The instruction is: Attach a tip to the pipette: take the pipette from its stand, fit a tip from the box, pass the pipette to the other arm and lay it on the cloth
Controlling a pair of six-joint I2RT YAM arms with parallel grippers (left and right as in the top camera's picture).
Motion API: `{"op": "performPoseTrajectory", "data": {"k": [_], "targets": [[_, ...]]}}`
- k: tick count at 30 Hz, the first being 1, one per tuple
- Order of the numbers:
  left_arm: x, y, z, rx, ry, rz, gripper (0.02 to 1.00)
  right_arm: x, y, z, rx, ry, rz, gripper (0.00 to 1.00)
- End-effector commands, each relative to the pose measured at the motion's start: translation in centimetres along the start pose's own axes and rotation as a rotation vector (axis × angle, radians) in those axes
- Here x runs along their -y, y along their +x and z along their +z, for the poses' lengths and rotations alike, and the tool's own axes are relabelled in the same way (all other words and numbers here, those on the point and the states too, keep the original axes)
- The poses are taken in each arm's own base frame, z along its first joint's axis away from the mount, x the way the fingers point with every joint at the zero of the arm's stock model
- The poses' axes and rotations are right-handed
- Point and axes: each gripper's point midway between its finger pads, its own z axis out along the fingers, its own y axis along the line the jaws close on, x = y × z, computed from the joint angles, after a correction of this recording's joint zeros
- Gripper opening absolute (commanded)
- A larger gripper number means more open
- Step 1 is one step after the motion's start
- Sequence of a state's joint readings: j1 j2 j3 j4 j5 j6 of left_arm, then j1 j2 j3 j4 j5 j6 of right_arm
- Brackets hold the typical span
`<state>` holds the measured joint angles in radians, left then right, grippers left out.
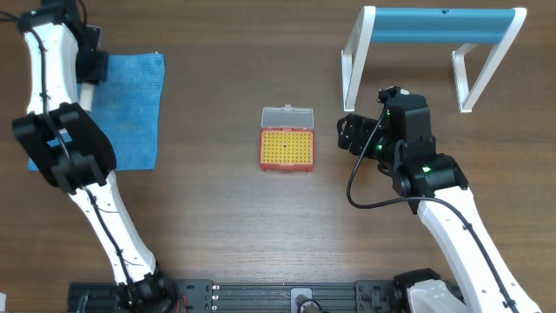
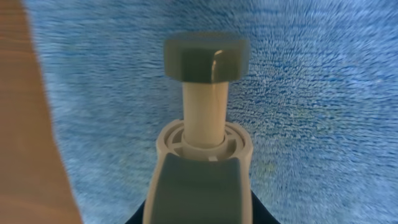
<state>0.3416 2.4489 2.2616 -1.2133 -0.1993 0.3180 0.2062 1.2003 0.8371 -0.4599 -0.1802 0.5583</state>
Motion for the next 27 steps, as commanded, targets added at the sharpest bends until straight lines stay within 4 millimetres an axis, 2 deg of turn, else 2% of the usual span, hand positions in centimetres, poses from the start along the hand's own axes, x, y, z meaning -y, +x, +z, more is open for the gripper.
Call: {"op": "performPoseTrajectory", "data": {"k": [1, 9, 11, 13, 16, 17, 18, 19, 20, 22, 25, 27], "targets": [[0.8, -0.3, 2.3, -0.013, 0.034, 0.026, 0.027, -0.4, -0.3, -0.2, 0.016, -0.002, 0.028, 0.86], [0.7, -0.7, 2.3, 0.003, 0.029, 0.019, 0.027, -0.7, -0.8, -0.2, 0.036, -0.014, 0.043, 0.86], [0.6, -1.0, 2.3, 0.013, 0.025, 0.017, 0.334, -0.8, -0.9, -0.2, 0.042, -0.017, 0.042, 0.862], [0.6, -1.2, 2.3, 0.024, 0.025, 0.004, 0.384, -0.8, -0.9, -0.2, 0.042, -0.017, 0.042, 0.862], [0.7, -1.3, 2.3, 0.023, 0.026, 0.0, 0.389, -0.8, -1.0, -0.2, 0.042, -0.017, 0.042, 0.86], [0.8, -1.2, 2.3, 0.021, 0.027, -0.021, 0.417, -0.8, -1.0, -0.2, 0.042, -0.018, 0.042, 0.862], [0.9, -0.8, 1.9, 0.005, 0.032, -0.056, 0.757, -0.9, -1.1, -0.2, 0.049, -0.022, 0.041, 0.86], [1.1, -0.4, 1.3, -0.012, 0.037, -0.063, 0.785, -1.0, -1.3, -0.3, 0.057, -0.027, 0.039, 0.862], [1.3, 0.0, 0.6, -0.028, 0.042, -0.058, 0.838, -1.3, -1.8, -0.3, 0.076, -0.038, 0.035, 0.862], [1.4, 0.6, -3.1, -0.04, 0.048, -0.041, 0.862, -2.1, -3.2, -0.8, 0.138, -0.071, 0.021, 0.862], [1.8, 0.9, -10.6, 0.027, 0.105, -0.038, 0.862, -3.3, -6.0, -2.9, 0.271, -0.119, -0.076, 0.862], [2.3, 1.4, -15.2, 0.093, 0.172, -0.101, 0.864, -3.3, -7.3, -4.5, 0.337, -0.122, -0.106, 0.862]]}}
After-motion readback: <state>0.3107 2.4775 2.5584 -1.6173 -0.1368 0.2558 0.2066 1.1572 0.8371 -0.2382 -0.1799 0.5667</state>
